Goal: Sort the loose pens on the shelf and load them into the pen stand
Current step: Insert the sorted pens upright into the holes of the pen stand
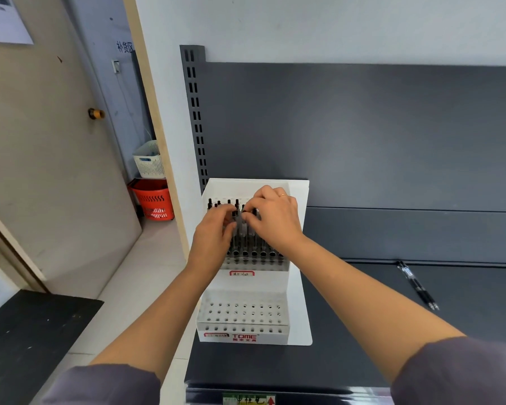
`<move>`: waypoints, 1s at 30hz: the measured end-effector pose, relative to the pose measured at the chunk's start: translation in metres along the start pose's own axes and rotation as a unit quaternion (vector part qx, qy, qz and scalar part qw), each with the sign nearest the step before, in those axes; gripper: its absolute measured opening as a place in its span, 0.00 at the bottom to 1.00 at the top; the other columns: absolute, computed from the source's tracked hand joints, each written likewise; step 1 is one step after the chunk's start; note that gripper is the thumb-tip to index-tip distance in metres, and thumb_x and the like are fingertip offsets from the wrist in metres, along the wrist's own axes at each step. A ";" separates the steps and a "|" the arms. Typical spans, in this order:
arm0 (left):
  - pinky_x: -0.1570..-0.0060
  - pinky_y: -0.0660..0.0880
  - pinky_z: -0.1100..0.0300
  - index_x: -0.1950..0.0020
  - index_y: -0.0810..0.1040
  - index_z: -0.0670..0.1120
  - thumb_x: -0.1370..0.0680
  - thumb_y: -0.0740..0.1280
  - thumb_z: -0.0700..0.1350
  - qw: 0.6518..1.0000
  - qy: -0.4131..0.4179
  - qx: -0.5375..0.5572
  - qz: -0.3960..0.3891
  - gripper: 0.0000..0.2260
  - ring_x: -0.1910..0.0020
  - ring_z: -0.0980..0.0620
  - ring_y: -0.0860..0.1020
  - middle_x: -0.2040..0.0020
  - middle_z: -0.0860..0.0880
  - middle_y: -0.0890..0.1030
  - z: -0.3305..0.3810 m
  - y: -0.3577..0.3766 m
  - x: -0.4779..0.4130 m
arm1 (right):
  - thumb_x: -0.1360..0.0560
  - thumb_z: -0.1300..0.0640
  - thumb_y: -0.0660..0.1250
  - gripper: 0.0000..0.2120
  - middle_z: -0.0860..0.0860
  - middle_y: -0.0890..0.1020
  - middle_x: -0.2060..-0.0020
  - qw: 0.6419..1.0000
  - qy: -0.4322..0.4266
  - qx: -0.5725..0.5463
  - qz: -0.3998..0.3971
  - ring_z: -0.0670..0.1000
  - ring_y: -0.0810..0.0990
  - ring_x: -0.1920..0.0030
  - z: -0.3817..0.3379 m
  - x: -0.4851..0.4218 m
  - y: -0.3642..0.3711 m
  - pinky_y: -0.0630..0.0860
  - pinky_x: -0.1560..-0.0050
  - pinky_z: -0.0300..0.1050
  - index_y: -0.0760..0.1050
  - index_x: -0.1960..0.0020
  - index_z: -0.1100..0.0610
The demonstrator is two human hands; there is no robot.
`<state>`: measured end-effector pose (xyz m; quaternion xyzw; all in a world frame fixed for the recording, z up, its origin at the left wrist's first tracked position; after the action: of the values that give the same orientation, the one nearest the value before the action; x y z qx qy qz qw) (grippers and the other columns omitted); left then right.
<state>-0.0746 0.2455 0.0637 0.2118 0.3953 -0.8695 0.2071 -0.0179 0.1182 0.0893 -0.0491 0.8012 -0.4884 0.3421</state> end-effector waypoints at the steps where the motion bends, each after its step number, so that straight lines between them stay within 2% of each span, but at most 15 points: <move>1: 0.51 0.66 0.69 0.40 0.75 0.43 0.23 0.64 0.36 1.000 0.002 -0.002 -0.001 0.12 0.52 0.58 0.72 0.45 0.48 0.78 0.001 0.001 0.000 | 0.24 0.49 0.65 0.08 0.46 0.75 0.49 1.000 -0.001 0.008 0.000 0.51 0.69 0.44 -0.001 0.001 0.000 0.60 0.46 0.47 0.80 0.50 0.50; 5: 0.50 0.67 0.67 0.39 0.75 0.44 0.23 0.63 0.35 1.000 0.009 0.000 -0.004 0.13 0.50 0.57 0.73 0.45 0.48 0.78 0.002 0.001 -0.001 | 0.23 0.49 0.63 0.10 0.47 0.75 0.47 0.999 0.012 0.032 0.021 0.52 0.69 0.43 -0.002 0.005 0.002 0.61 0.46 0.47 0.79 0.47 0.51; 10: 0.51 0.64 0.69 0.35 0.71 0.44 0.24 0.65 0.34 1.000 0.005 0.001 0.023 0.18 0.52 0.54 0.71 0.45 0.45 0.75 0.003 -0.004 0.003 | 0.22 0.50 0.62 0.11 0.48 0.75 0.46 1.000 0.008 -0.011 0.012 0.52 0.69 0.42 0.000 0.009 -0.002 0.62 0.43 0.46 0.76 0.42 0.50; 14: 0.50 0.62 0.67 0.40 0.74 0.42 0.24 0.66 0.38 0.996 0.054 -0.045 0.060 0.13 0.47 0.48 0.71 0.46 0.45 0.75 0.025 -0.003 0.003 | 0.22 0.53 0.62 0.09 0.49 0.75 0.47 0.998 0.013 -0.030 0.062 0.53 0.71 0.44 0.018 0.018 -0.021 0.64 0.45 0.47 0.77 0.44 0.52; 17: 0.49 0.64 0.62 0.44 0.76 0.42 0.24 0.67 0.40 0.991 0.106 -0.067 0.056 0.10 0.48 0.48 0.73 0.48 0.45 0.77 0.058 0.011 0.000 | 0.22 0.53 0.63 0.09 0.50 0.75 0.47 0.997 0.023 -0.026 0.070 0.54 0.71 0.44 0.041 0.030 -0.039 0.65 0.47 0.47 0.76 0.45 0.53; 23: 0.54 0.69 0.56 0.47 0.78 0.42 0.24 0.67 0.40 0.985 0.162 -0.052 -0.002 0.07 0.55 0.45 0.75 0.55 0.46 0.79 0.138 0.080 0.010 | 0.21 0.53 0.62 0.11 0.52 0.75 0.45 0.998 0.059 -0.014 0.029 0.55 0.73 0.45 0.123 0.079 -0.090 0.72 0.46 0.49 0.75 0.42 0.55; 26: 0.53 0.71 0.51 0.47 0.77 0.45 0.24 0.66 0.40 0.987 0.150 -0.023 -0.057 0.07 0.56 0.46 0.74 0.57 0.50 0.79 0.172 0.124 0.023 | 0.20 0.52 0.59 0.11 0.51 0.77 0.48 0.994 0.110 -0.016 -0.018 0.54 0.73 0.46 0.176 0.111 -0.118 0.73 0.50 0.50 0.75 0.42 0.54; 30: 0.50 0.71 0.52 0.44 0.76 0.48 0.22 0.63 0.43 0.987 0.113 -0.001 -0.118 0.08 0.54 0.50 0.73 0.56 0.53 0.79 0.207 0.178 0.044 | 0.20 0.52 0.58 0.09 0.49 0.78 0.51 0.980 0.180 -0.012 -0.079 0.53 0.76 0.49 0.238 0.150 -0.145 0.75 0.53 0.49 0.75 0.45 0.53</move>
<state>-0.0589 -0.0302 0.0574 0.2602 0.4390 -0.8580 0.0578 -0.0273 -0.1971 0.0637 -0.0274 0.8493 -0.5049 0.1517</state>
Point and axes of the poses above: each hand's wrist, its own x-axis away from the middle knuckle, its own y-axis out of the palm, z = x × y, the point moved 1 cm from there along -x, towards the middle knuckle
